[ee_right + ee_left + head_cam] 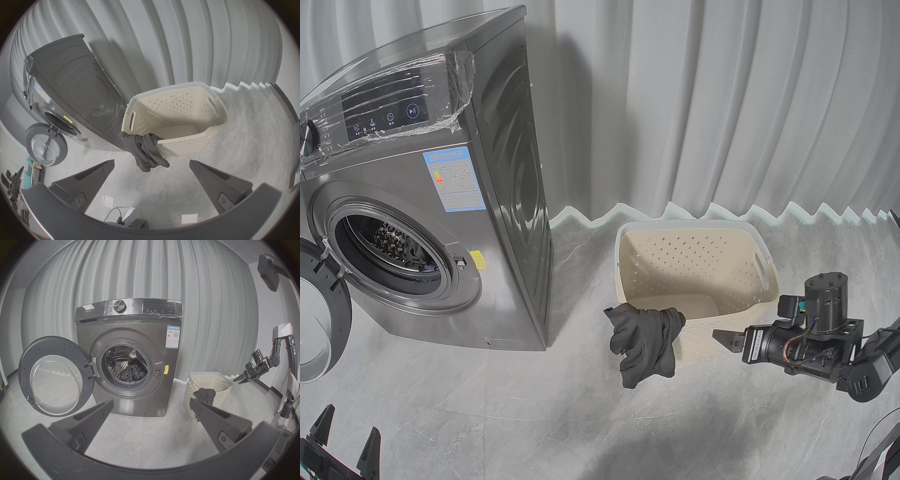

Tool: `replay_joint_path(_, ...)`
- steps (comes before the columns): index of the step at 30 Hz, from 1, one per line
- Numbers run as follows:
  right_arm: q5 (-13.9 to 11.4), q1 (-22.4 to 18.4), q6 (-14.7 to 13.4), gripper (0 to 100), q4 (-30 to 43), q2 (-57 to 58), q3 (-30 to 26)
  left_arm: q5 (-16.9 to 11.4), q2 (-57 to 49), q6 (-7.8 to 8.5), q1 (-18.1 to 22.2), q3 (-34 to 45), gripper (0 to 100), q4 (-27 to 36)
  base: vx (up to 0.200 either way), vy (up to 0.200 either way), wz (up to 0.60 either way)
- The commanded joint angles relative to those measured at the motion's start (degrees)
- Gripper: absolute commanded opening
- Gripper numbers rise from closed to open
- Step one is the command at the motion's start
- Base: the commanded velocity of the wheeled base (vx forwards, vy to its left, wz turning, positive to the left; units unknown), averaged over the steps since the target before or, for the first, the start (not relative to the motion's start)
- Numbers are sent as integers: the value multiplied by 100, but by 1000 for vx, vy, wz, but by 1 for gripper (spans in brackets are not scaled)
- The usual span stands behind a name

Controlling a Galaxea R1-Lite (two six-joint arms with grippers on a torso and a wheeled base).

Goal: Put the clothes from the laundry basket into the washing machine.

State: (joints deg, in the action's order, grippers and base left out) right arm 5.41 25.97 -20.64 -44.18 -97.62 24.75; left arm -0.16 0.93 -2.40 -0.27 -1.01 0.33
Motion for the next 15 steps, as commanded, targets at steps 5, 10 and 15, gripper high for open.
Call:
replay_joint_path(5,83,137,-195,100,-21,-1004,478,-2,-84,3,0,84,100,2,0,0,0)
replay_joint_path(10,127,321,-643,100,-29,-1435,839,-2,-75,3,0,84,100,2,0,0,0)
replay_joint_path(15,135,444,-661,100,-21,-1831,1102,-2,-84,-6,0,84,100,2,0,0,0)
